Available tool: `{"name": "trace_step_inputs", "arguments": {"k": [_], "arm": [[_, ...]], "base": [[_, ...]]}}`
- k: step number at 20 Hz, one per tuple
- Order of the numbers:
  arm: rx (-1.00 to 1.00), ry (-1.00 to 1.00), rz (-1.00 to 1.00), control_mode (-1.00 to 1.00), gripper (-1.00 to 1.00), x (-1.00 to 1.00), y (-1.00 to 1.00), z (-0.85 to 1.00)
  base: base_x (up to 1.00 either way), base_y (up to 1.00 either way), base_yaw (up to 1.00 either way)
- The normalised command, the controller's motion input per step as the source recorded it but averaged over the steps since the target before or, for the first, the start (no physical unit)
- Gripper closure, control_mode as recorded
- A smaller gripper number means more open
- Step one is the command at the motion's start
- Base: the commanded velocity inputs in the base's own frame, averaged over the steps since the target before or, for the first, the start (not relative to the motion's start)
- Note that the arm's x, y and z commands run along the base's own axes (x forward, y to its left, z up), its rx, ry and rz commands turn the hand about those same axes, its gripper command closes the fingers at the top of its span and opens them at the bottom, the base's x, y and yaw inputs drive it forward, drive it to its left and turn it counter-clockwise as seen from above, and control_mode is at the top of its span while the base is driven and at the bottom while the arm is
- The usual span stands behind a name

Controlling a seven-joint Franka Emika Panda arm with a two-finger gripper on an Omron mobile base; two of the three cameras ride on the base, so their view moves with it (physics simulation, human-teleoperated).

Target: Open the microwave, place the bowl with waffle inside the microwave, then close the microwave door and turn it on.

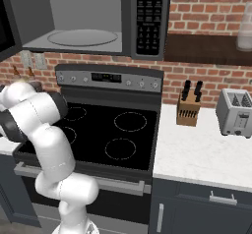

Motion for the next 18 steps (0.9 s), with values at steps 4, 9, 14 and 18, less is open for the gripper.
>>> {"name": "trace_step_inputs", "arguments": {"k": [4,9,14,18], "arm": [[-0.04,-0.05,0.0,-1.0,-1.0,0.25,0.22,-0.28],[-0.03,-0.02,0.0,-1.0,-1.0,0.18,0.18,-0.18],[-0.01,-0.02,0.0,-1.0,-1.0,0.21,0.22,-0.05],[0.0,0.0,0.0,-1.0,-1.0,0.12,0.19,-0.06]], "base": [[0.0,0.0,0.0],[0.0,0.0,0.0],[0.0,0.0,0.0],[0.0,0.0,0.0]]}}
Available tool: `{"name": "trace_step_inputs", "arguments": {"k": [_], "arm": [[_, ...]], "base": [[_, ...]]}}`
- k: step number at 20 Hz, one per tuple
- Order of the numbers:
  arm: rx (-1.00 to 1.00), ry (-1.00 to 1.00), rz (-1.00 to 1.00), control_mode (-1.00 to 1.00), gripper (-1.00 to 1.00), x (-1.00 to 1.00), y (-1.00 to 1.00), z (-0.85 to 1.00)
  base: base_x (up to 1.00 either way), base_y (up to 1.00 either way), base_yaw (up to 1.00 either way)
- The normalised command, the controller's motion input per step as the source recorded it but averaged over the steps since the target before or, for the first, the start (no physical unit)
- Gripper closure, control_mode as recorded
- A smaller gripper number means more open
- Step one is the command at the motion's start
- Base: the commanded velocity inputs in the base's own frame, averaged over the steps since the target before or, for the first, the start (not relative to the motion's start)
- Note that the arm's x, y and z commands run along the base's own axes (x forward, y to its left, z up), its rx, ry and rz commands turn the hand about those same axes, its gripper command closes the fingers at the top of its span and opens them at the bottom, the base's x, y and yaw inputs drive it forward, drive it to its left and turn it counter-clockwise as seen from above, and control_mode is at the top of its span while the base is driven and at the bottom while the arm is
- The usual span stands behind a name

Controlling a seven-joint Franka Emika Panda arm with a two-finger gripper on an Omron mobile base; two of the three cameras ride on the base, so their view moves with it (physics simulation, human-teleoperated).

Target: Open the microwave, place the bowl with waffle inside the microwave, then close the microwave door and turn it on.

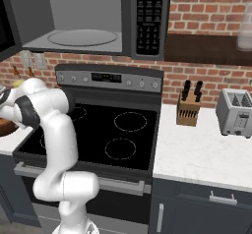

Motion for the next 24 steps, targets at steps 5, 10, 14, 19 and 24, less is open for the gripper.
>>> {"name": "trace_step_inputs", "arguments": {"k": [5,10,14,19,24], "arm": [[0.0,0.0,-0.02,-1.0,-1.0,0.01,0.08,-0.18],[0.0,0.0,-0.03,-1.0,1.0,0.0,0.04,-0.23],[0.0,0.0,-0.05,-1.0,1.0,0.0,0.0,-0.18],[0.0,0.0,-0.04,-1.0,1.0,0.0,-0.04,-0.05],[0.0,0.0,0.0,-1.0,1.0,0.0,-0.01,0.0]], "base": [[0.0,0.0,0.0],[0.0,0.0,0.0],[0.0,0.0,0.0],[0.0,0.0,0.0],[0.0,0.0,0.0]]}}
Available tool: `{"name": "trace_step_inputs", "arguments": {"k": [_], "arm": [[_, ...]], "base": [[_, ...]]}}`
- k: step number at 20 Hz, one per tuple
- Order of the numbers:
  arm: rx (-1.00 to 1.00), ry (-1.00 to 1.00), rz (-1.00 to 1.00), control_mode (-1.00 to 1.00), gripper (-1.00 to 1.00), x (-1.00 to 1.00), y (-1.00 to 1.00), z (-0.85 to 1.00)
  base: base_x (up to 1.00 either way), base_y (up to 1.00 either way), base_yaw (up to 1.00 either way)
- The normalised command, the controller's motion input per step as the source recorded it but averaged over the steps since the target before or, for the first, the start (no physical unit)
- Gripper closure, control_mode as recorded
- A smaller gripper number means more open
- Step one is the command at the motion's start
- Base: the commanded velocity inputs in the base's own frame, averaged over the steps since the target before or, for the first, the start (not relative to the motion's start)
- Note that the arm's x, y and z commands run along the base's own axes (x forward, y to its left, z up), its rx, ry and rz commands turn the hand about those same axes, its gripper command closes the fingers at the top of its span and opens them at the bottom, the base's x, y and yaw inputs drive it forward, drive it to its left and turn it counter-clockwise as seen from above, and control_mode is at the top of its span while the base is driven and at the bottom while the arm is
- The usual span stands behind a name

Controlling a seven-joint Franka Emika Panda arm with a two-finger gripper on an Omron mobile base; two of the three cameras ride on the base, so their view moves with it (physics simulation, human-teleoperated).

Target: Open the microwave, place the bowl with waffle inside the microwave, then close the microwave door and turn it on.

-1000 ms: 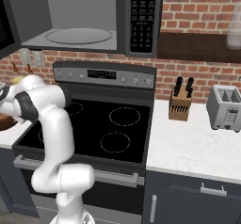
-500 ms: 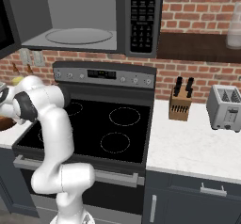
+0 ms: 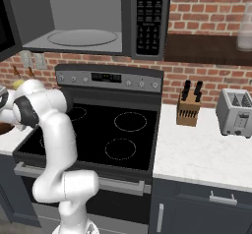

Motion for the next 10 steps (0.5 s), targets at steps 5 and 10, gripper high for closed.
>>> {"name": "trace_step_inputs", "arguments": {"k": [5,10], "arm": [[0.01,0.0,0.0,-1.0,1.0,0.0,0.0,0.0],[0.0,-0.01,0.0,-1.0,1.0,-0.01,-0.01,0.0]], "base": [[0.0,0.0,0.0],[0.0,0.0,0.0]]}}
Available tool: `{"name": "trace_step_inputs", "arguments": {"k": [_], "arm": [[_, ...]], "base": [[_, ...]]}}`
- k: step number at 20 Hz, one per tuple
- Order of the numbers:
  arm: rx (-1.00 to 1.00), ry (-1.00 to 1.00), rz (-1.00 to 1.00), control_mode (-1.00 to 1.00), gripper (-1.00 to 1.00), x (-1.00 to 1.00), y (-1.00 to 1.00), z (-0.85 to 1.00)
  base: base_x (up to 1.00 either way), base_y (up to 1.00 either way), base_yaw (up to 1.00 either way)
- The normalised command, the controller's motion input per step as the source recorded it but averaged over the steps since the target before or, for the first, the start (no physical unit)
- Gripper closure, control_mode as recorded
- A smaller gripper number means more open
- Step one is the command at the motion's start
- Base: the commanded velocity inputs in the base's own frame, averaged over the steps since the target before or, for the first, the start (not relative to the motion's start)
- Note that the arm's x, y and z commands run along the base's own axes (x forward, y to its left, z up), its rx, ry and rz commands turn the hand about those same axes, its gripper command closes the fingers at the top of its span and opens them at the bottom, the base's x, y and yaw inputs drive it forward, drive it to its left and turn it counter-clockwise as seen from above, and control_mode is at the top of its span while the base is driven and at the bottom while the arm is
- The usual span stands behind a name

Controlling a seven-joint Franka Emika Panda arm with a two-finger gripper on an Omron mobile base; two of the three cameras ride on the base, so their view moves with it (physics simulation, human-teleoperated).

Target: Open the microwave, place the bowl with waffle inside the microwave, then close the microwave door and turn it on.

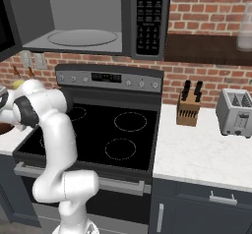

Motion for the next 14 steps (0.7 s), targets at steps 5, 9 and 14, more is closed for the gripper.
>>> {"name": "trace_step_inputs", "arguments": {"k": [5,9,14], "arm": [[-0.01,-0.07,-0.06,-1.0,1.0,-0.17,-0.37,0.24],[-0.1,-0.02,-0.16,-1.0,1.0,-0.31,-0.75,0.56],[-0.05,0.0,-0.16,-1.0,1.0,-0.29,-0.98,0.66]], "base": [[0.0,0.0,0.0],[0.0,0.0,0.0],[0.0,0.0,0.0]]}}
